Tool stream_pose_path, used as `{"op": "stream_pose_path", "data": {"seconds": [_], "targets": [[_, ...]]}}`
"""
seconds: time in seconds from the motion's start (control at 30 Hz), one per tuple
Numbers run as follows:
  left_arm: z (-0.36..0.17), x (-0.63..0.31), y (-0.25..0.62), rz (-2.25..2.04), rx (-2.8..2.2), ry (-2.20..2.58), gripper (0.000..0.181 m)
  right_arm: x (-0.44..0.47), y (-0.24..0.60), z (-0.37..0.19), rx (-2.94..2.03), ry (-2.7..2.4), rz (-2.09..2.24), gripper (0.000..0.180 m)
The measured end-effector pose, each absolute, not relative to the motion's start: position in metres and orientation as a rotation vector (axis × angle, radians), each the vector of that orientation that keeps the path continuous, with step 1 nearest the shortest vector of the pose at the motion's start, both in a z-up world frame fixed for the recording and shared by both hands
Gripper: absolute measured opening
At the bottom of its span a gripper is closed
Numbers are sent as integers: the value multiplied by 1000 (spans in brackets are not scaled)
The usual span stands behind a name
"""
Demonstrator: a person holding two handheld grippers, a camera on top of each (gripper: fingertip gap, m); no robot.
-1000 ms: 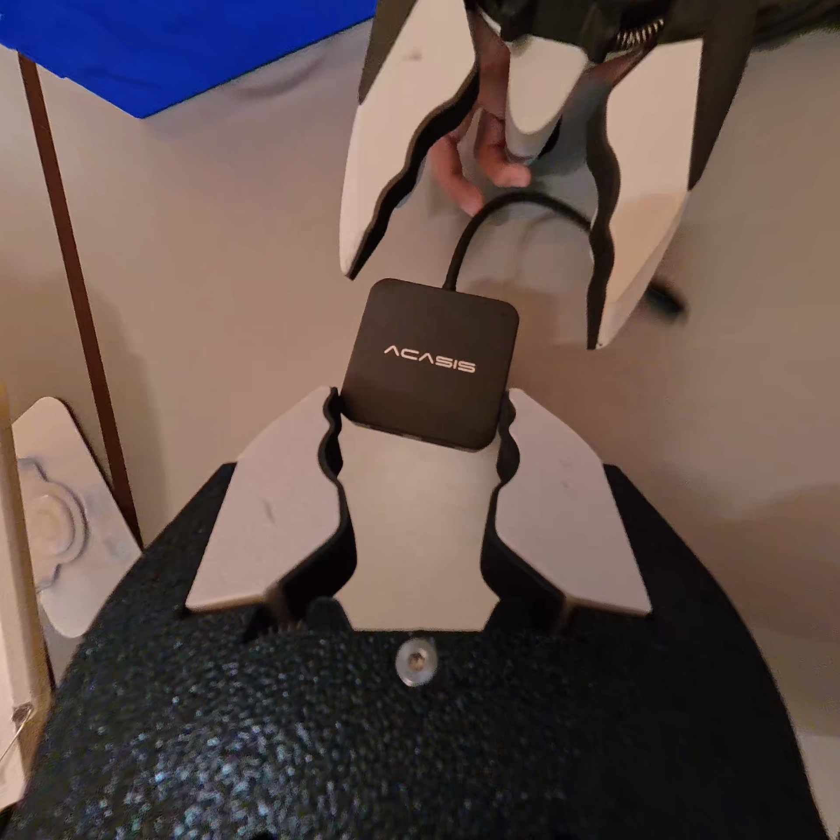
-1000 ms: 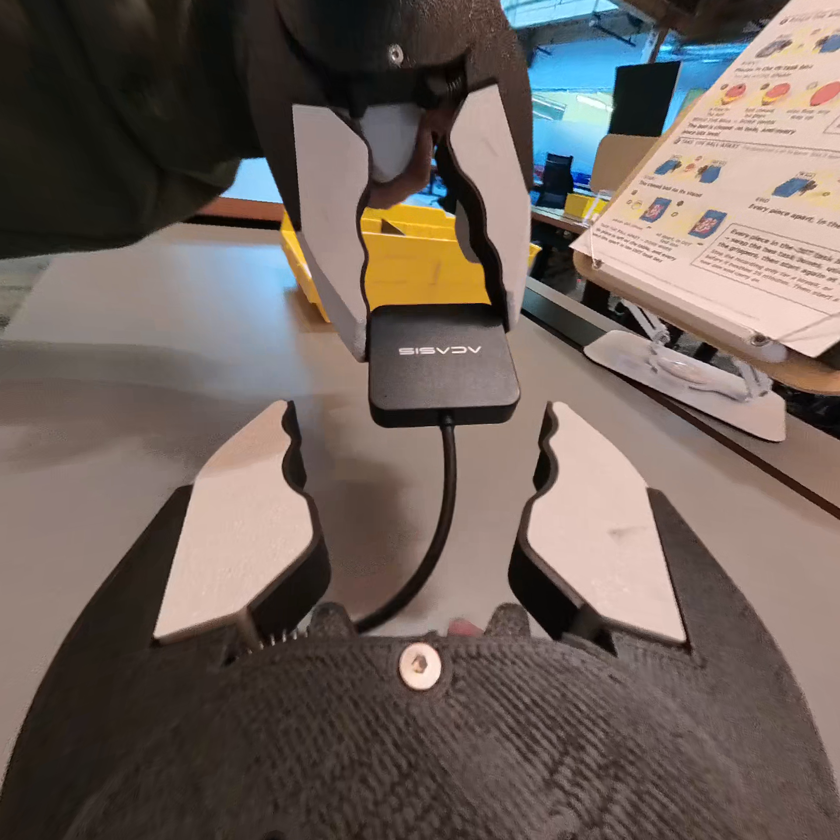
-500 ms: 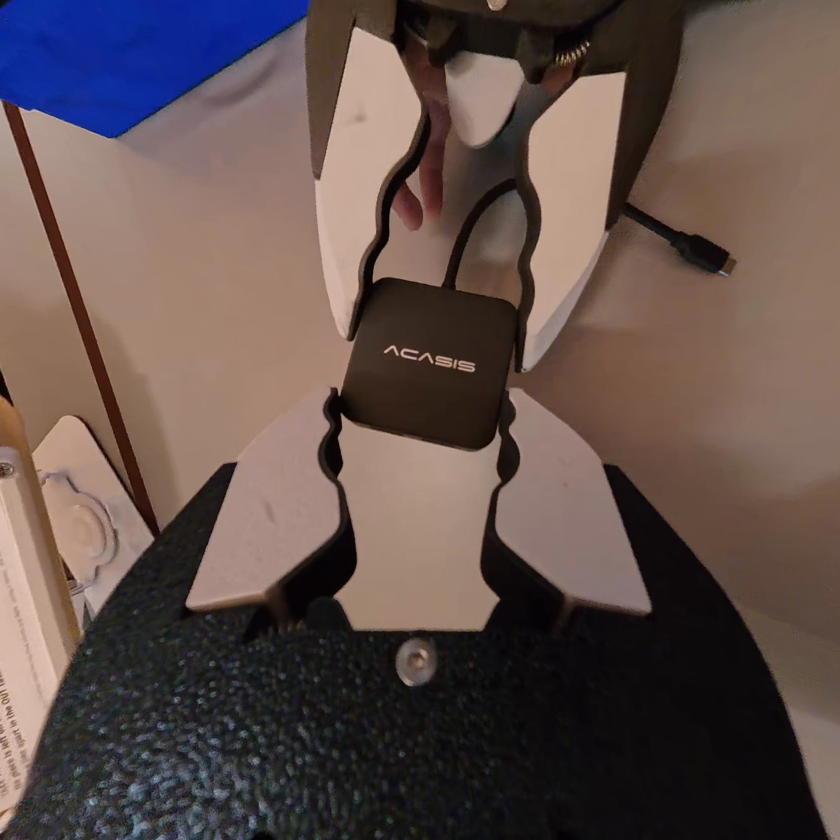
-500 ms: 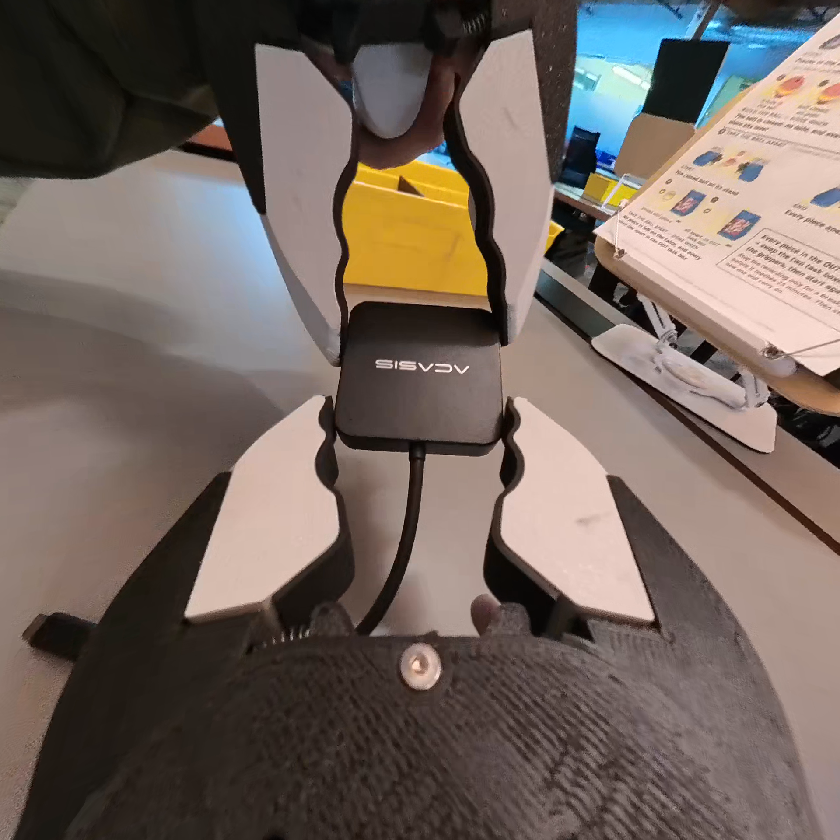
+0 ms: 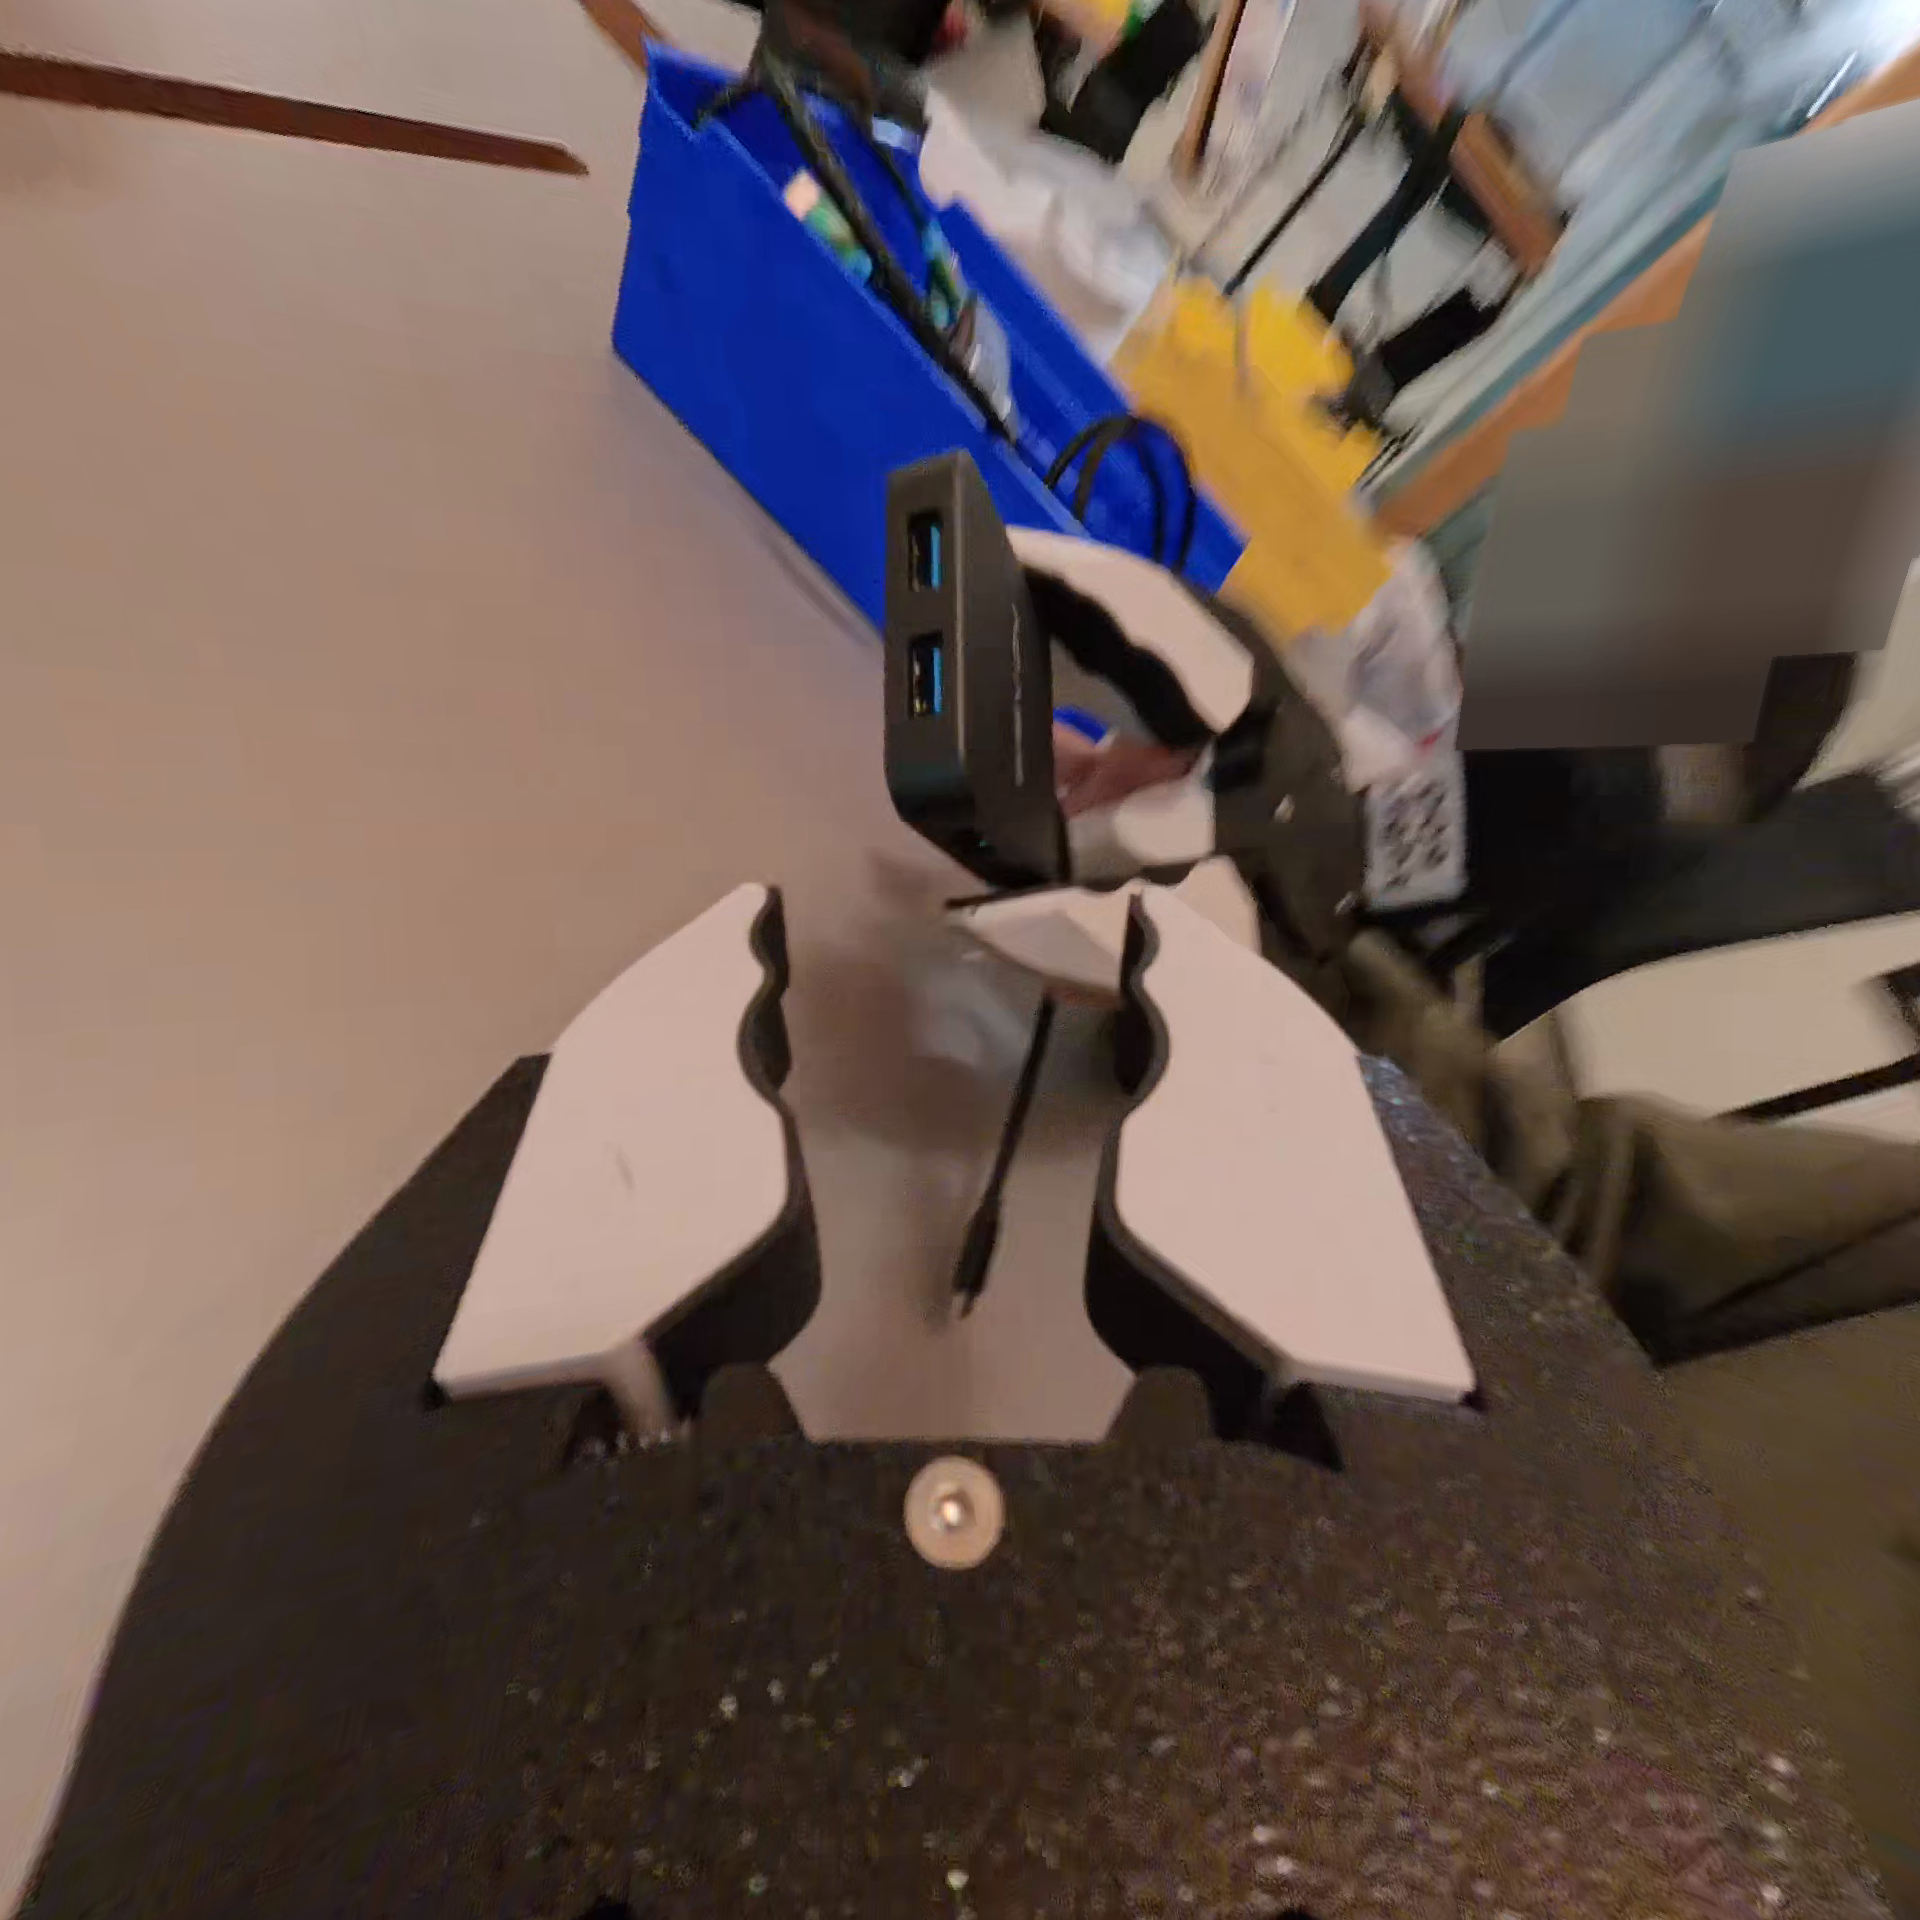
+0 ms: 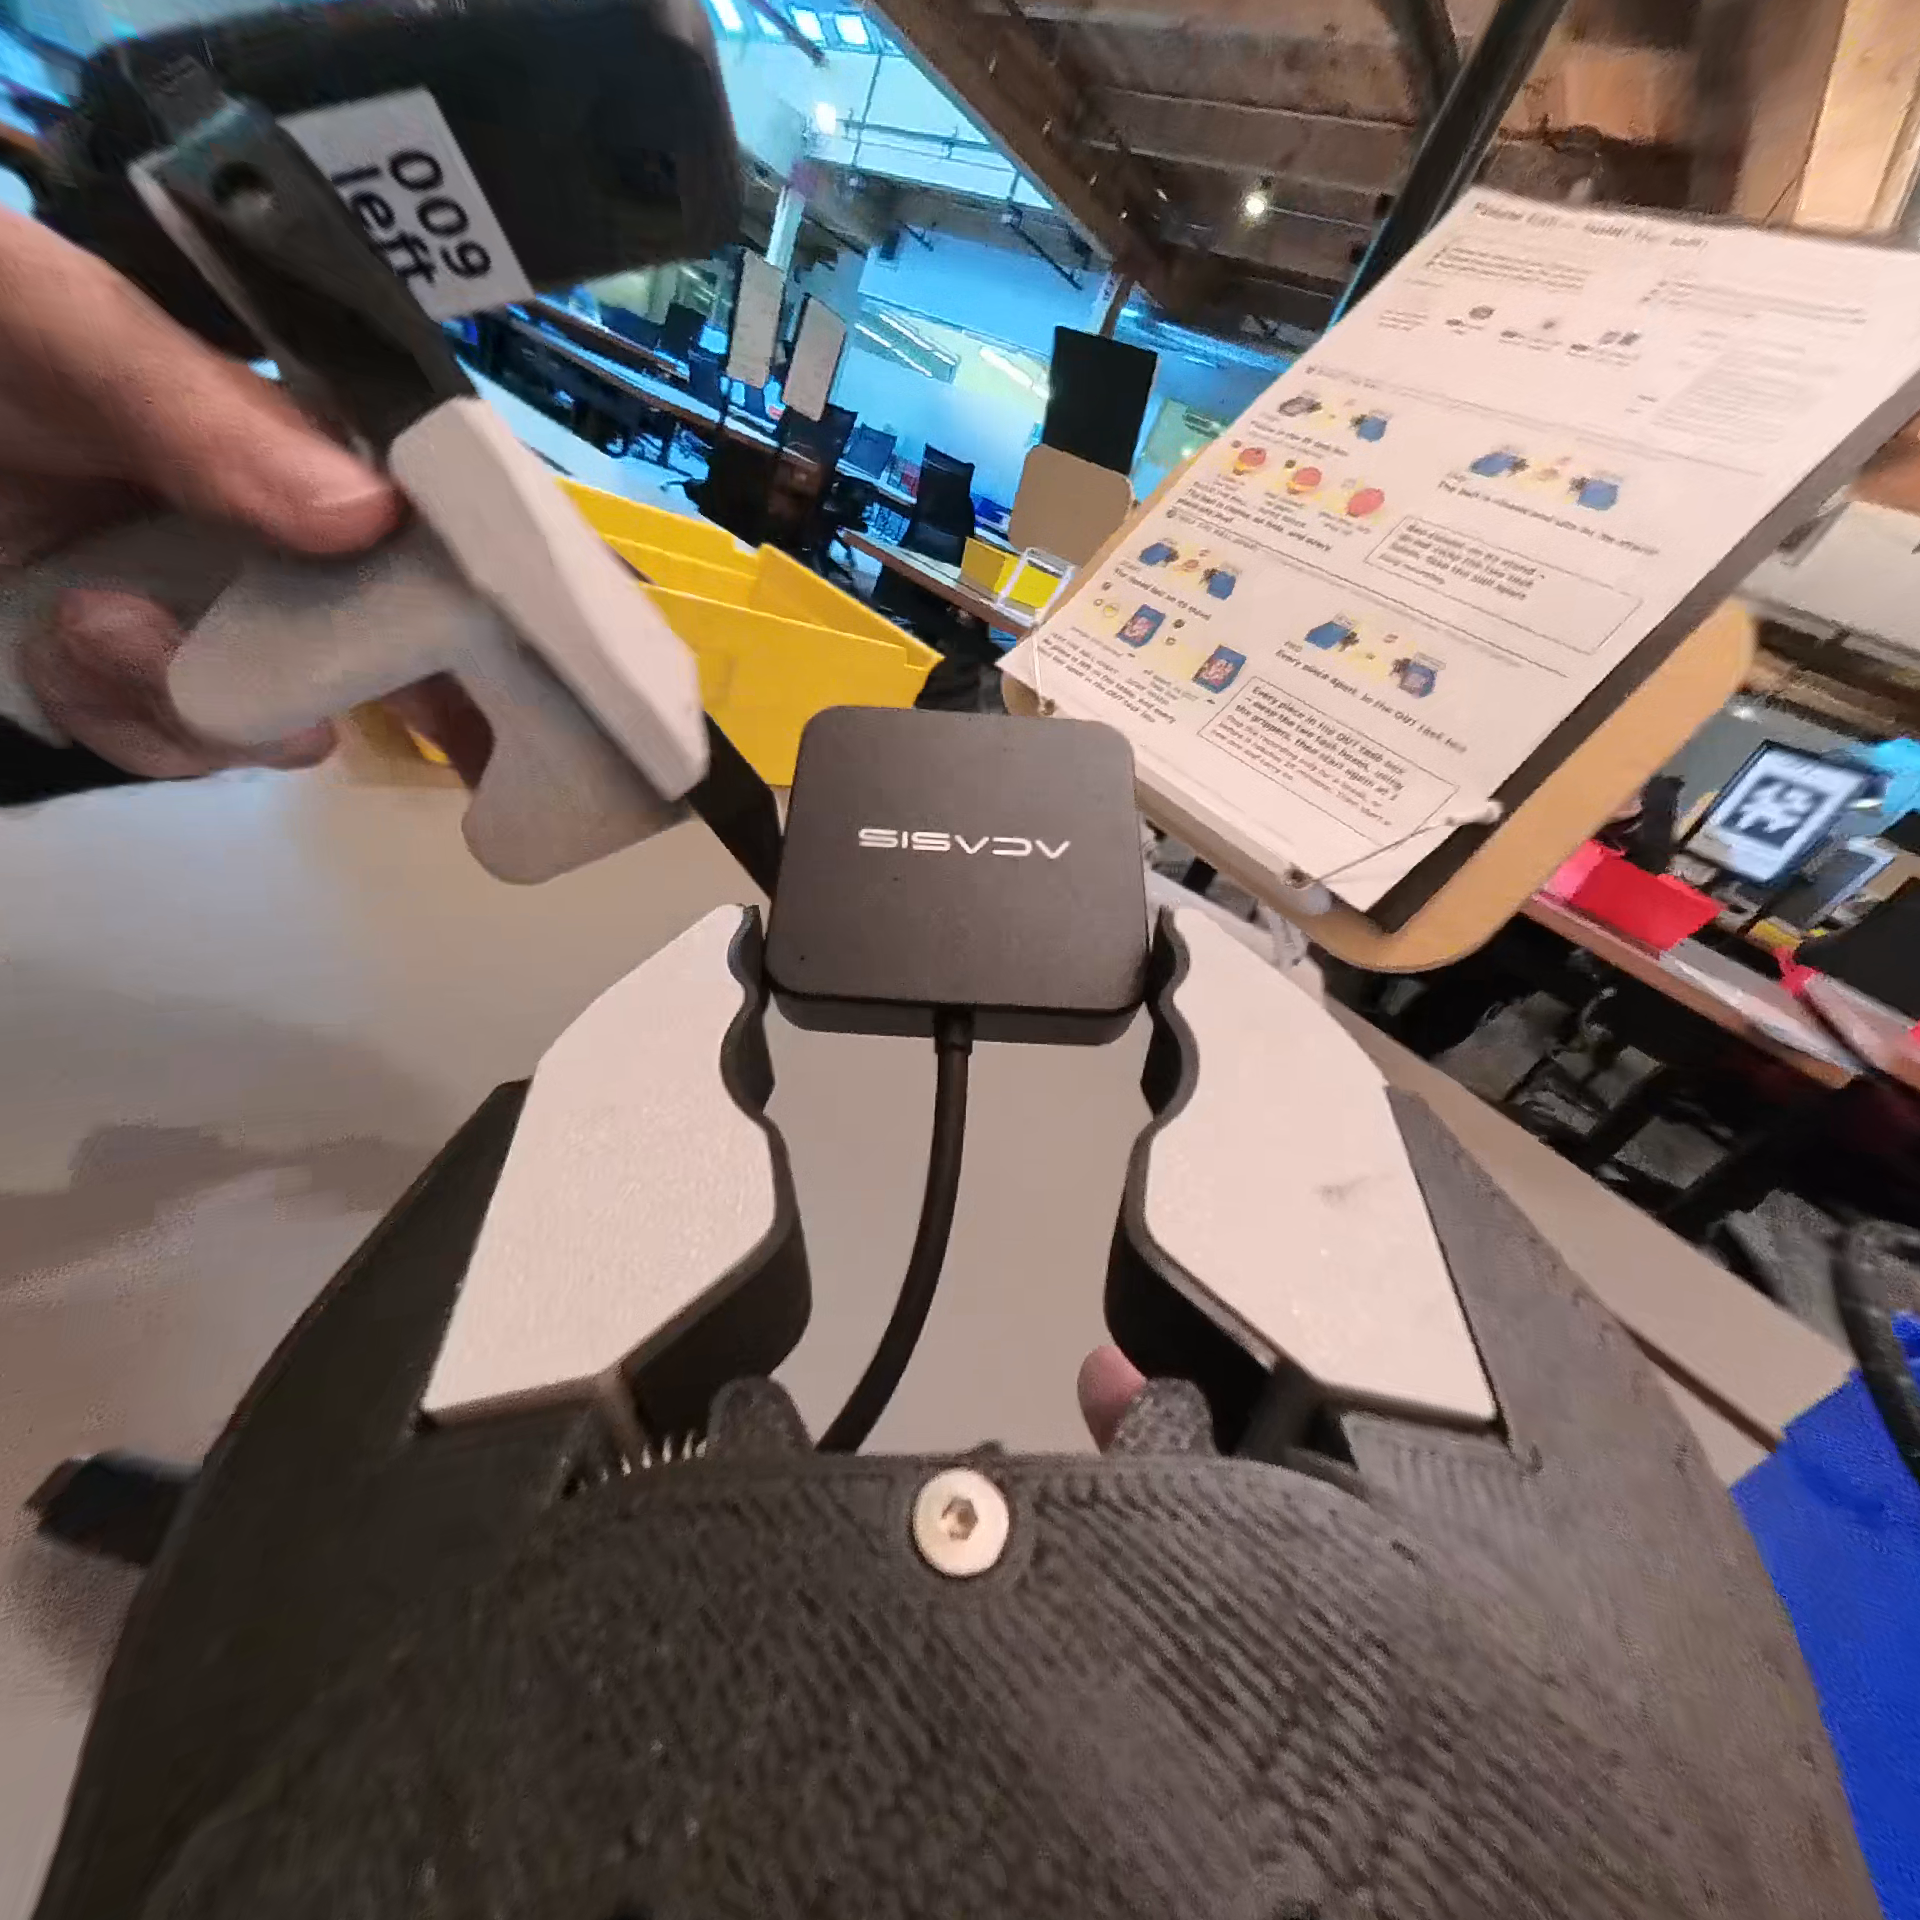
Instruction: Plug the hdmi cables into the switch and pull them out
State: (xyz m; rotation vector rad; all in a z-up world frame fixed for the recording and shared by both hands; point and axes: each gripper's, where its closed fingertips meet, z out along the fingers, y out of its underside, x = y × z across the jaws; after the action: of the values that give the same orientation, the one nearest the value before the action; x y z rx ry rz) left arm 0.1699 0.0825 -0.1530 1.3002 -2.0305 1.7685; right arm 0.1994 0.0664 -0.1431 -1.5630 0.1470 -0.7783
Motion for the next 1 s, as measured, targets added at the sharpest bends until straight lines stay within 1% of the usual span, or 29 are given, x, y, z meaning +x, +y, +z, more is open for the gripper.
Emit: {"op": "stream_pose_path", "data": {"seconds": [0.03,0.07,0.13,0.2,0.3,0.37,0.4,0.47,0.53,0.6,0.73,0.83,0.93,1.0], "targets": [[-149,170,83,1809,1319,-1915,53,198,68,-143,-1565,132,-814,71],[-149,172,85,1830,1351,-1840,45,194,72,-145,-1584,101,-824,71],[-151,175,88,1865,1390,-1773,34,191,79,-147,-1605,83,-854,71],[-148,174,87,1906,1378,-1756,17,187,84,-149,-1624,78,-860,71],[-148,169,90,1889,1286,-1844,14,183,88,-150,-1626,75,-787,71],[-146,164,97,1790,1220,-1847,14,169,89,-149,-1616,-5,-611,68],[-143,161,101,1742,1165,-1853,14,157,88,-144,-1581,-73,-509,75],[-140,151,108,1612,1054,-1872,14,146,77,-136,-1523,-157,-419,78],[-139,140,112,1465,964,-1873,14,146,70,-140,-1537,-188,-401,92],[-140,126,110,1323,868,-1870,14,141,71,-148,-1544,-206,-341,99],[-148,101,97,1086,747,-1824,14,113,85,-148,-1441,-265,-178,94],[-156,99,91,1009,757,-1825,14,102,93,-159,-1467,-329,-176,92],[-158,109,91,1012,808,-1788,14,103,94,-161,-1479,-344,-223,75],[-163,117,90,1020,876,-1790,14,109,95,-167,-1516,-315,-237,75]]}}
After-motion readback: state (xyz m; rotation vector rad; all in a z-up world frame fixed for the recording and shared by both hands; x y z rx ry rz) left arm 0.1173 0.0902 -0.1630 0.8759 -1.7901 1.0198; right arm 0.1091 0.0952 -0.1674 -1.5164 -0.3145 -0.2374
